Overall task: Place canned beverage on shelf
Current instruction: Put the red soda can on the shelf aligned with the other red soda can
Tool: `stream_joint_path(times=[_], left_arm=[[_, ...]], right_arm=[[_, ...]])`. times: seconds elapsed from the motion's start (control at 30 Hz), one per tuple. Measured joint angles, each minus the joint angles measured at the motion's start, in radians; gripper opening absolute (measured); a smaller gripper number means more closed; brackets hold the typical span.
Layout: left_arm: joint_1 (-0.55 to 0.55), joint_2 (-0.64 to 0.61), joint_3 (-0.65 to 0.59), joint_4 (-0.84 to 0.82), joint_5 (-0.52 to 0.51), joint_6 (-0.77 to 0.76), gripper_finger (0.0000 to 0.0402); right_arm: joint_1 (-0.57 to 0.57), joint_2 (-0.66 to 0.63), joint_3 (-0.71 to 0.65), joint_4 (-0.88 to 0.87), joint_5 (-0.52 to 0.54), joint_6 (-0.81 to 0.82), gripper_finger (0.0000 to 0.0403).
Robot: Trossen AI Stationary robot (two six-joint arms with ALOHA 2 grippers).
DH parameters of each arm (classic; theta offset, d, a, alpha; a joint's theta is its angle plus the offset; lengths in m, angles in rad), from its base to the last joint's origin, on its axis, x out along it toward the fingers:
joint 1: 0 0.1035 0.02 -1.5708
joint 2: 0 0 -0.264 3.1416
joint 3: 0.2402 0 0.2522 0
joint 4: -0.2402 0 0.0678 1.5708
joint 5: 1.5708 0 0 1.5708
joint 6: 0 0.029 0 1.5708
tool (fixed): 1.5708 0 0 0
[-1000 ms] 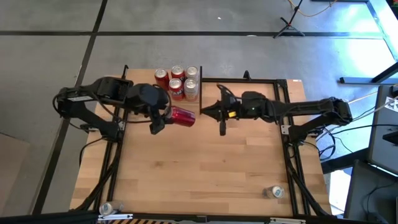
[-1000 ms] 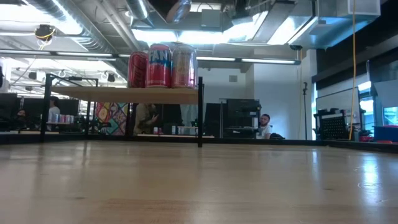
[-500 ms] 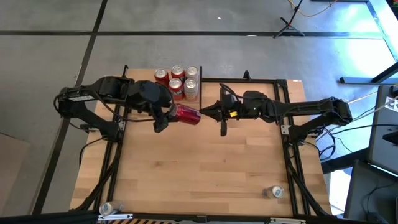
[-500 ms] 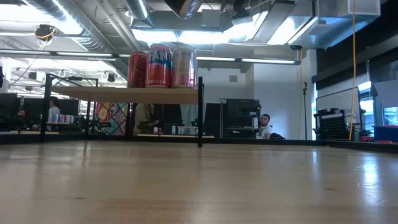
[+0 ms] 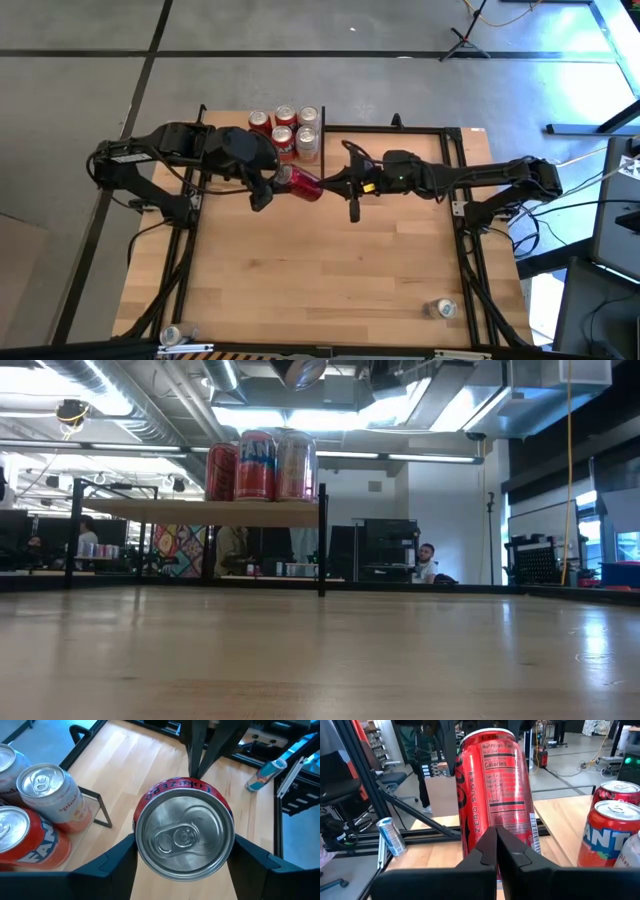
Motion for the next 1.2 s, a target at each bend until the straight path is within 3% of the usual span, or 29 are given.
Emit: stream_joint_path(times=[1.2], left_arm=[[0.0,-0.001,0.0,0.028,-0.052,0.002,0.022]], right_arm=[[0.0,0.05,0.0,-0.028,0.003,0.031,0.0001]])
